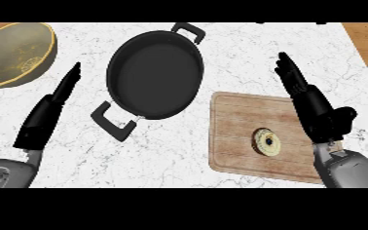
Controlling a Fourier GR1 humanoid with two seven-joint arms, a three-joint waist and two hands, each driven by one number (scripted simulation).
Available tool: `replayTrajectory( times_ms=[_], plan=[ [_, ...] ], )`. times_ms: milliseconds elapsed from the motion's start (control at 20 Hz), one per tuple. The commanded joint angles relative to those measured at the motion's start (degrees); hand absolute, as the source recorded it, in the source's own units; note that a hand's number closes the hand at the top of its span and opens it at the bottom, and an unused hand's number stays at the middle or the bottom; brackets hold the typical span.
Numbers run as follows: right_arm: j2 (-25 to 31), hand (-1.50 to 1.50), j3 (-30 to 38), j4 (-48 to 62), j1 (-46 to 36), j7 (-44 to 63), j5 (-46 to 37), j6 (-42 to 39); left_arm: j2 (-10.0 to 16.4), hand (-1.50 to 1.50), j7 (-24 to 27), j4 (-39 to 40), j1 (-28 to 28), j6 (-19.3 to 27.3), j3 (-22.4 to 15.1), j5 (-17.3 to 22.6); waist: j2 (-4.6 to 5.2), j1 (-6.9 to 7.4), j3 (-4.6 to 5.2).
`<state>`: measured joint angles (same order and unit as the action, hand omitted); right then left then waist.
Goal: Pick the cupcake from the cutting board and place it in the pot
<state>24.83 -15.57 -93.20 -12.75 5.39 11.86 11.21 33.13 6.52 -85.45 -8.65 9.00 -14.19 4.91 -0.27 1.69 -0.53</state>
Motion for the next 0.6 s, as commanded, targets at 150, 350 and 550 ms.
replayTrajectory(
  times_ms=[150,350,550],
  plan=[
    [-1.44,1.5,7.48,1.07,15.58,7.19,-1.09,15.33,1.74,0.0,-4.41,3.68,6.23,3.69,7.36,3.3,-0.36,-4.15,0.57],
    [13.76,-1.5,11.04,8.05,20.86,8.38,-19.22,24.1,-1.12,0.0,-6.49,4.99,8.76,5.7,7.64,4.91,-0.15,-6.41,1.89],
    [7.42,-1.5,6.85,-3.36,28.89,7.33,-29.56,38.14,-1.53,0.0,-7.99,3.77,11.41,6.12,8.35,6.09,-0.99,-5.45,0.99]
  ],
)
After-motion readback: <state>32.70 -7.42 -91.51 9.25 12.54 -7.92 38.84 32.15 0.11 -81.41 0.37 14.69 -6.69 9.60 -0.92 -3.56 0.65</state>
